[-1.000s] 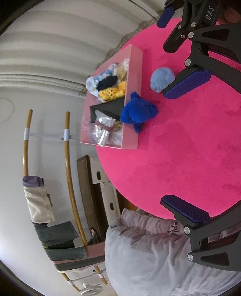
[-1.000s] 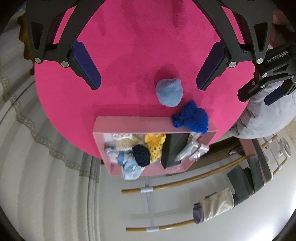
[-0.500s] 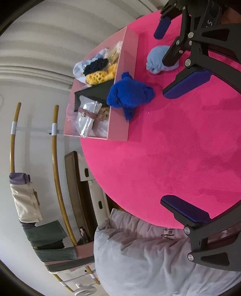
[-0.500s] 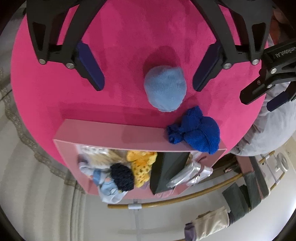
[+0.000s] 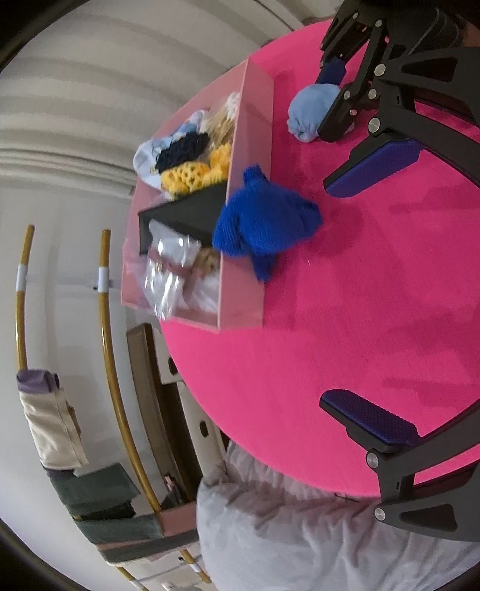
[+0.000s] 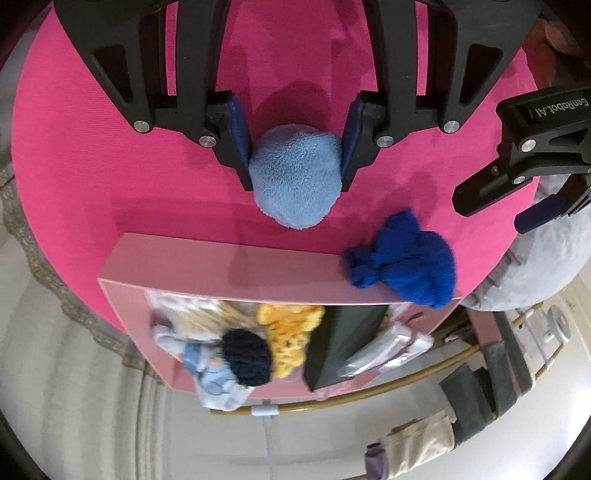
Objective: Organize soft objects
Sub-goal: 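Close the left tool on the royal-blue ball while the right tool closes on the light-blue ball, then lift and carry both knit balls over the pink box with both tools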
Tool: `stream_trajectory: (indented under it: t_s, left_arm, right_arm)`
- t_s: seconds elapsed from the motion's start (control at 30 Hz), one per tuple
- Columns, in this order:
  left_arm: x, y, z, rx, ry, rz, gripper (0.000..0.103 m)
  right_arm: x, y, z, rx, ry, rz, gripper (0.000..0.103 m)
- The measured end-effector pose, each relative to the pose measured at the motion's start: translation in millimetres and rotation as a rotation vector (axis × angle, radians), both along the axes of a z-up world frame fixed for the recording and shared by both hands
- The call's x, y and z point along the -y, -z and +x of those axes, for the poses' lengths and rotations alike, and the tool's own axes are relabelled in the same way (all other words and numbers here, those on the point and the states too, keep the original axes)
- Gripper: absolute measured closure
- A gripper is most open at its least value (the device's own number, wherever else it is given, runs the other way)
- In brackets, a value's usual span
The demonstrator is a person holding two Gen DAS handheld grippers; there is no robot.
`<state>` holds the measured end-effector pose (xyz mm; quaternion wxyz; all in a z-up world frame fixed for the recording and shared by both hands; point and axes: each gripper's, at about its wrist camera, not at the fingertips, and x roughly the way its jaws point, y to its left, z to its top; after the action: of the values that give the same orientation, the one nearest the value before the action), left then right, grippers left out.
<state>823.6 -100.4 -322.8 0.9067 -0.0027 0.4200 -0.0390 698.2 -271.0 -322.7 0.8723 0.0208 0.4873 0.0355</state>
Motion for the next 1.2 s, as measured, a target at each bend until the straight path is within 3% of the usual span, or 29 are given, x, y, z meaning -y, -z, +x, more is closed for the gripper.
stream_trajectory:
  t_s: [0.4,0.47,0.53,0.57,0.63,0.7,1.2]
  left_arm:
    - [29.1,22.6,50.4,-0.027,0.007,-0.016,0.0]
    - [29.8,26.9,58.2,-0.032,0.005,-0.026,0.009]
    - [29.1,31.8,65.2,-0.054,0.013,-0.059,0.043]
    - [28.1,33.4,67.4,-0.065,0.018,-0.071,0.047]
    - [24.3,31.4,68.7,-0.054,0.036,-0.096,0.069]
    - [21.4,30.2,68.5,-0.062,0.047,-0.119,0.07]
    - [12.9,-3.8,7.3,0.018,0.056,-0.064,0.071]
  right_arm:
    - [25.4,-3.2,2.4,0.015,0.045,-0.036,0.063]
    - [29.8,-3.3,2.7,0.014,0.056,-0.034,0.063]
    - [35.0,-3.7,1.7,0.013,0.065,-0.028,0.063]
    - [37.2,-3.9,1.1,0.012,0.066,-0.026,0.063]
    - [38.2,-3.9,0.5,0.011,0.065,-0.023,0.063]
    - [38.4,-4.9,-1.2,0.011,0.066,-0.019,0.063]
    - [20.4,-37.2,-30.4,0.057,0.054,-0.018,0.063]
